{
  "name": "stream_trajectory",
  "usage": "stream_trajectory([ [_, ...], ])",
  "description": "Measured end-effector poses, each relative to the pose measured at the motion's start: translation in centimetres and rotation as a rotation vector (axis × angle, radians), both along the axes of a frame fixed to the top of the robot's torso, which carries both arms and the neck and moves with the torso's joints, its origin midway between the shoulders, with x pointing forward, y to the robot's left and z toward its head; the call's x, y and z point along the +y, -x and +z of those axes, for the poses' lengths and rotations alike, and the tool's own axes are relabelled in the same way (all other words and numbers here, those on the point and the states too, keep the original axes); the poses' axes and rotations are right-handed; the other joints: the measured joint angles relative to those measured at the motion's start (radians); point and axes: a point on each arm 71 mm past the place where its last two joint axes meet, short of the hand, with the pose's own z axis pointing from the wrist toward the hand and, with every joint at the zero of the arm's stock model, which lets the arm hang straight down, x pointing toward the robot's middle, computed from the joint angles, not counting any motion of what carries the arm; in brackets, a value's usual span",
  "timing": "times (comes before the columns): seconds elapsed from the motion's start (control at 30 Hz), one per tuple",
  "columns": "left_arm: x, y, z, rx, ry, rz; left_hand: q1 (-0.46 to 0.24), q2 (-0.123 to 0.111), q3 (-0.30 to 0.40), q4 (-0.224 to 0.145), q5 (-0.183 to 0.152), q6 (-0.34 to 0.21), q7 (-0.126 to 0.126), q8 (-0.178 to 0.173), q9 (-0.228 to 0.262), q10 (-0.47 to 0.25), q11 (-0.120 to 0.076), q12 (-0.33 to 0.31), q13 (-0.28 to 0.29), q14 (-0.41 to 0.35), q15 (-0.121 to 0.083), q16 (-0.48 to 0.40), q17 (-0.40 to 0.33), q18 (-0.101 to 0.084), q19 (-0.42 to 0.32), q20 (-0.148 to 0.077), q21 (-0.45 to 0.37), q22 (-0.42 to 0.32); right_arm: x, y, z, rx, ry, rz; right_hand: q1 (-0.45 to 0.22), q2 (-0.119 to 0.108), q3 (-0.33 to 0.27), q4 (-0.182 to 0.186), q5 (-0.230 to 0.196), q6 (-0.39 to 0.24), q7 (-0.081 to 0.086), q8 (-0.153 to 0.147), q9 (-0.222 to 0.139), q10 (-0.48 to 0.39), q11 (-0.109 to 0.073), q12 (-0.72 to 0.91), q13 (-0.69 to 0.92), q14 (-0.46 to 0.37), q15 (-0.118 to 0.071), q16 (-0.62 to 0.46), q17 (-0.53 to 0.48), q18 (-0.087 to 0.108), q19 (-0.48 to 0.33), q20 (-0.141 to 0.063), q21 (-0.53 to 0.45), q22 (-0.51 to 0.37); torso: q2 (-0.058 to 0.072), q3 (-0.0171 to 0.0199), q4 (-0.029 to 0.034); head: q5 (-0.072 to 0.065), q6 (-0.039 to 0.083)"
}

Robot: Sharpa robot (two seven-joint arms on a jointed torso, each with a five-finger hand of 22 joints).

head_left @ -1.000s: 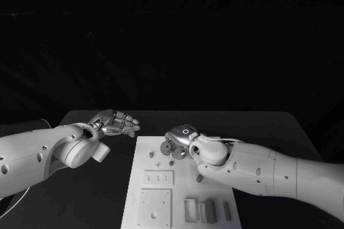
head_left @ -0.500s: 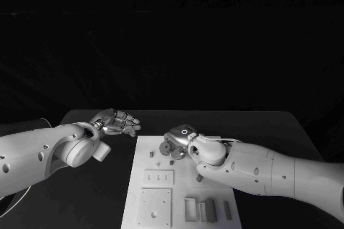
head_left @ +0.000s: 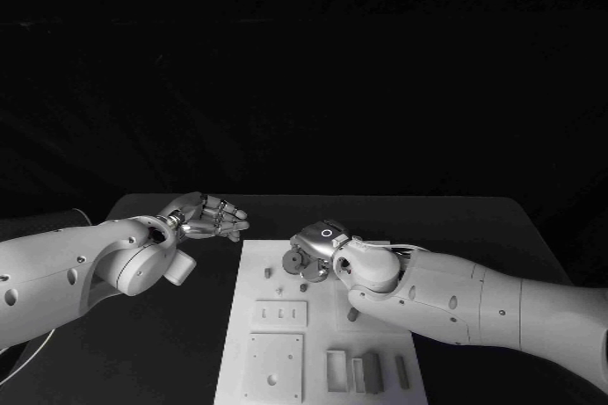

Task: Assemble the parts on the task board

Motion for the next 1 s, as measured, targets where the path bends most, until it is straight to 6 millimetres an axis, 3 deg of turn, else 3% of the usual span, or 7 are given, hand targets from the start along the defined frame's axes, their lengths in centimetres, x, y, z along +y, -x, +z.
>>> stream_trajectory([
  [1.0,0.2,0.0,0.0,0.001,-0.001,0.003,0.000,0.000,0.000,0.000,0.000,-0.004,0.004,0.000,0.000,0.000,0.000,-0.004,0.000,0.003,0.003,0.000,0.002,-0.005,0.000,0.000,0.000,0.000,-1.2,0.2,-0.7,0.018,0.018,-0.028,0.000,0.000,0.003,0.003,0.000,0.000,0.000,-0.002,0.000,0.000,0.000,0.000,-0.001,-0.002,0.003,0.000,0.000,0.000,-0.002,0.002,0.000,0.000,0.000,0.0012,-0.0009,0.001,-0.003],
])
